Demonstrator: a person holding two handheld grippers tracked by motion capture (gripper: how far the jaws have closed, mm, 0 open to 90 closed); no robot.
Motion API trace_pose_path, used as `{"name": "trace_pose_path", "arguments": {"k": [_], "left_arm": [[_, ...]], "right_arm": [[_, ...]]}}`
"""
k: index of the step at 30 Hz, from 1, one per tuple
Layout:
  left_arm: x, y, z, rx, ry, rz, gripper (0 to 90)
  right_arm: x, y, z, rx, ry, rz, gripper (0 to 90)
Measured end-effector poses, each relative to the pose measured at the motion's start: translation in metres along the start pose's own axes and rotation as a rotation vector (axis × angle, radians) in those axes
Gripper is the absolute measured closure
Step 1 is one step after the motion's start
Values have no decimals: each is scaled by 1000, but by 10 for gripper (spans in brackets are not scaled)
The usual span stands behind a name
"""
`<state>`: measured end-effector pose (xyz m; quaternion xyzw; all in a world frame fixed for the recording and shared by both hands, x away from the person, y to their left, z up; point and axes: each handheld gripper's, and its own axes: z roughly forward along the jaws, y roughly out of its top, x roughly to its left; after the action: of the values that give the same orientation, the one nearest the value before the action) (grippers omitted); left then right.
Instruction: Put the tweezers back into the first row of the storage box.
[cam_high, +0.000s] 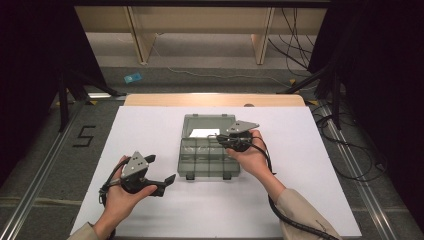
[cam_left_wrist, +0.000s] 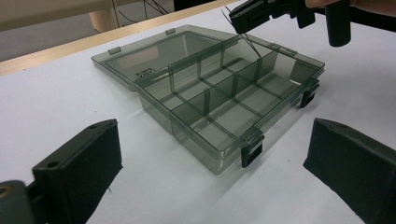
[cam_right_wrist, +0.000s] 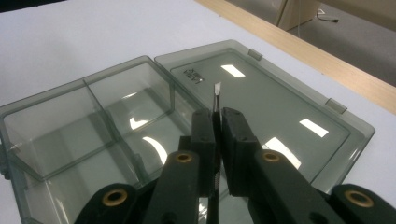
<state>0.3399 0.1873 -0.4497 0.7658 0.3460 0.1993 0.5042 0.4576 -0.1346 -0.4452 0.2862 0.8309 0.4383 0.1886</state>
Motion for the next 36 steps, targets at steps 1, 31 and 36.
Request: {"name": "trace_pose_path", "arguments": {"k": [1,31,36], "left_arm": [[0,0,0,0,0,1,27],[1,0,-1,1,-1,4,29],[1,0,-1,-2,-5,2,30]], "right_arm": [[1,0,0,7,0,3,846],[4,-10,8,72,45,13,782],[0,-8,4,62,44,45,685]]}}
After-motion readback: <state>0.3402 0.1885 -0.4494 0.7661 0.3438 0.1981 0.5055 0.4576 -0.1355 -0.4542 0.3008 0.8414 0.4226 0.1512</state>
